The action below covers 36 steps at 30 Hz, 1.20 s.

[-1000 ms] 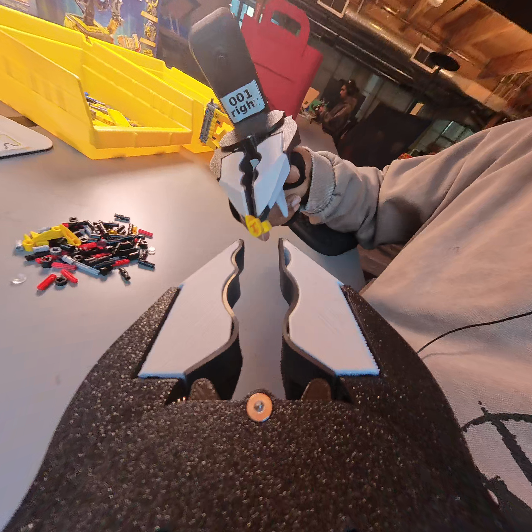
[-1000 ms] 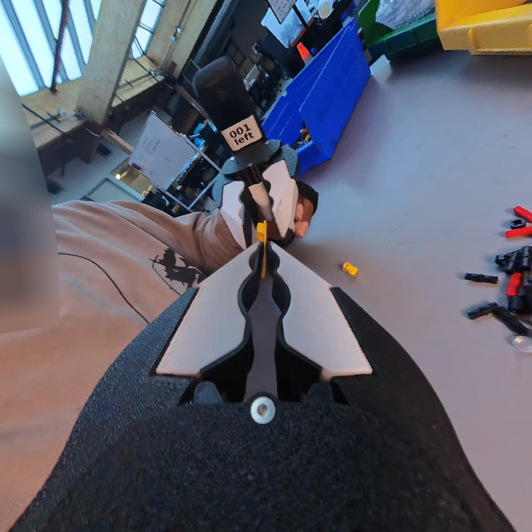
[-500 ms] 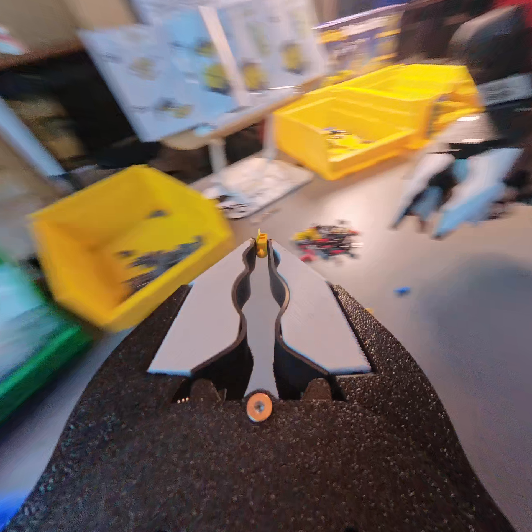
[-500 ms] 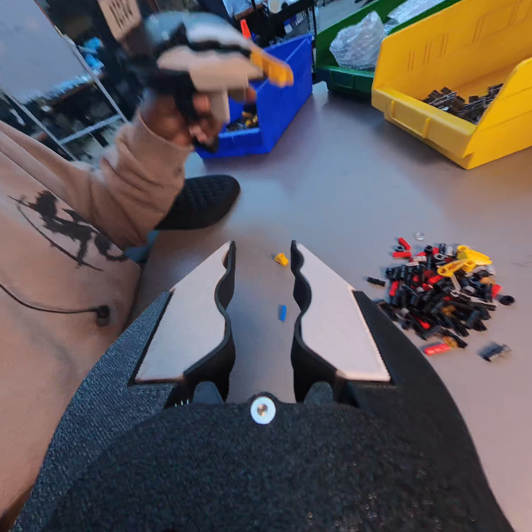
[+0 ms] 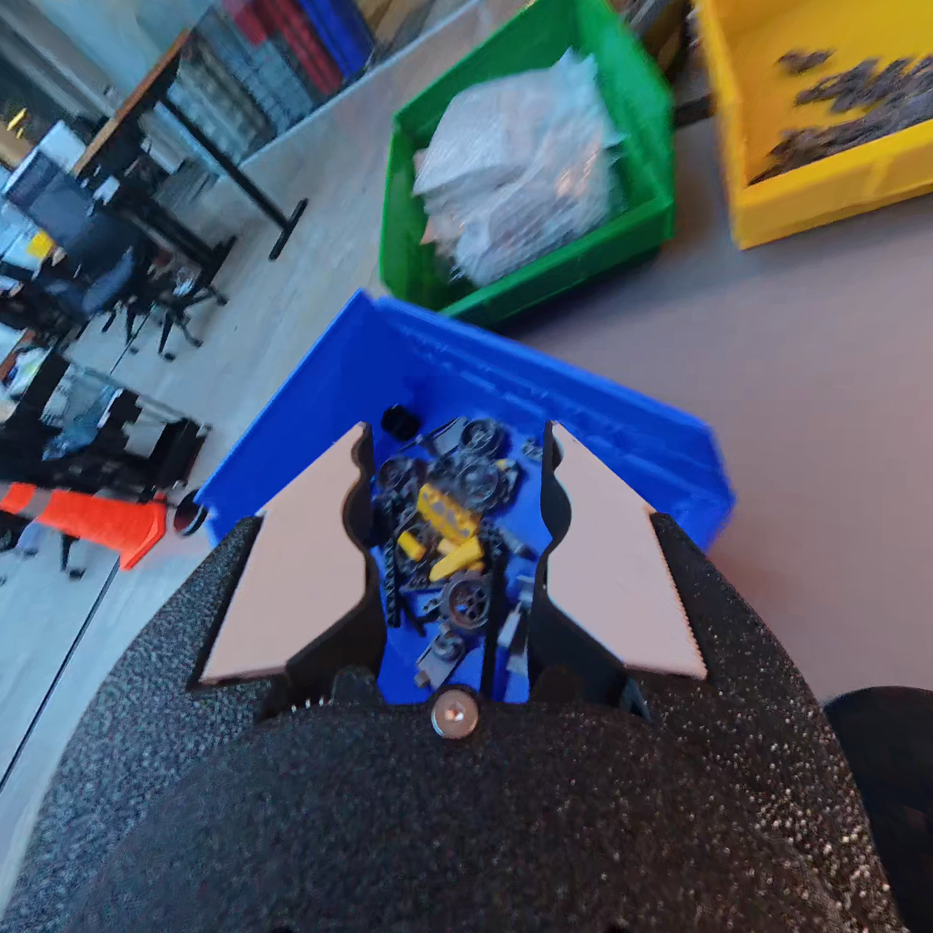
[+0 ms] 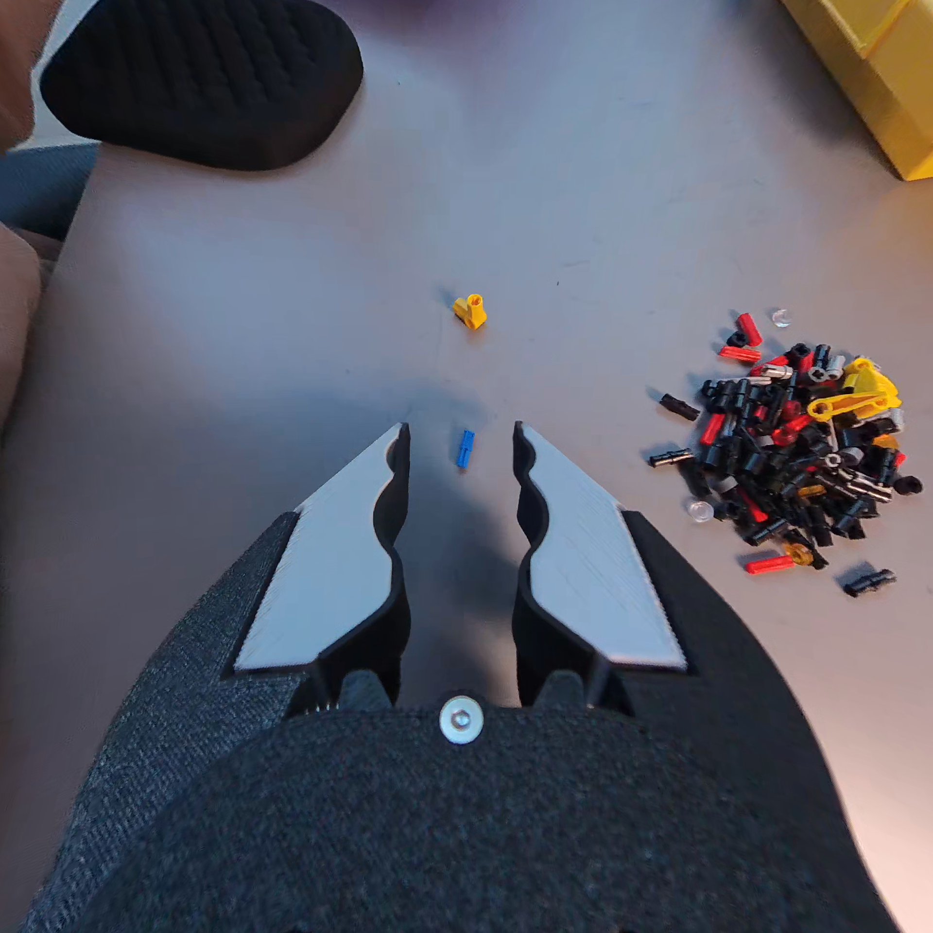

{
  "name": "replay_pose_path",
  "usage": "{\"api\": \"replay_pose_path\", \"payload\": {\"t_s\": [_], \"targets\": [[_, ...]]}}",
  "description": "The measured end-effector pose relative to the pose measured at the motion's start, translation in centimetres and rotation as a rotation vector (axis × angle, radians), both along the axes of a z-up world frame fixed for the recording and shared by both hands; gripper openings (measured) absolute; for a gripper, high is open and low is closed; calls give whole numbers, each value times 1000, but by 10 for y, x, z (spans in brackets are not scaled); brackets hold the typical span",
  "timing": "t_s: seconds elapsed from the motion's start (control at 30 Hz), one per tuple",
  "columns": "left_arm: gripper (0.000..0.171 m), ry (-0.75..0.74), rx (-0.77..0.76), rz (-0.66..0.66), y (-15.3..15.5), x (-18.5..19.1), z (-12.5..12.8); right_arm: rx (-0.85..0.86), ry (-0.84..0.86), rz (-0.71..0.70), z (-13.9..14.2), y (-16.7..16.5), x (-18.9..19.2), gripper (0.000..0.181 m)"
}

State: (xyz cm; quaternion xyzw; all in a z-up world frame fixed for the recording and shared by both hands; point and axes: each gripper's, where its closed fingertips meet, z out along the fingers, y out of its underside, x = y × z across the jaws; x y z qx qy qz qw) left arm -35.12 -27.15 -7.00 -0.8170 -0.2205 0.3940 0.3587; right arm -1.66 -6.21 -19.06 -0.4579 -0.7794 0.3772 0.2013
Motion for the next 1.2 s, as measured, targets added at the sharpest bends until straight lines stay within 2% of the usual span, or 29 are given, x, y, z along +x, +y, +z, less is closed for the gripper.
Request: {"api": "replay_pose_path", "payload": {"t_s": [0.1, 0.2, 0.33, 0.37, 0.4, 0.5, 0.53, 0.6, 0.67, 0.77, 0.83, 0.87, 0.97, 1.03, 1.13, 1.2], "targets": [[63, -7, 94, -211, 55, 36, 12, 7, 19, -15, 3, -4, -15, 39], [62, -35, 167, -409, 106, 72, 17, 39, -30, -31, -3, -13, -35, 39], [61, -126, 237, -656, 164, 126, 8, 136, -70, -20, -11, -26, -58, 33], [61, -160, 255, -723, 176, 143, 5, 176, -78, -7, -13, -26, -60, 24], [60, -194, 271, -787, 186, 159, 1, 207, -85, 21, -14, -28, -59, 8], [59, -267, 273, -927, 206, 195, -21, 158, -62, 51, 3, -25, -52, 6], [59, -283, 263, -955, 209, 203, -30, 140, -30, 21, 16, -13, -52, 7], [60, -318, 236, -1004, 213, 217, -46, 149, 40, -108, 49, 35, -51, 7], [62, -354, 180, -1032, 212, 225, -61, 220, 116, -313, 85, 111, -41, 6], [60, -430, 142, -1098, 211, 241, -74, 408, 202, -710, 131, 247, 2, 7], [55, -472, 126, -1167, 208, 256, -79, 477, 198, -935, 141, 318, 40, 7], [55, -472, 118, -1190, 208, 261, -81, 478, 200, -1012, 141, 340, 53, 7], [53, -495, 91, -1269, 204, 280, -89, 505, 224, -1168, 140, 375, 74, 19], [53, -519, 74, -1295, 203, 287, -95, 555, 230, -1195, 140, 379, 76, 25], [53, -520, 53, -1297, 203, 289, -99, 585, 295, -1164, 151, 369, 69, 28], [52, -514, 62, -1290, 204, 288, -98, 528, 328, -1058, 156, 347, 55, 31]]}}
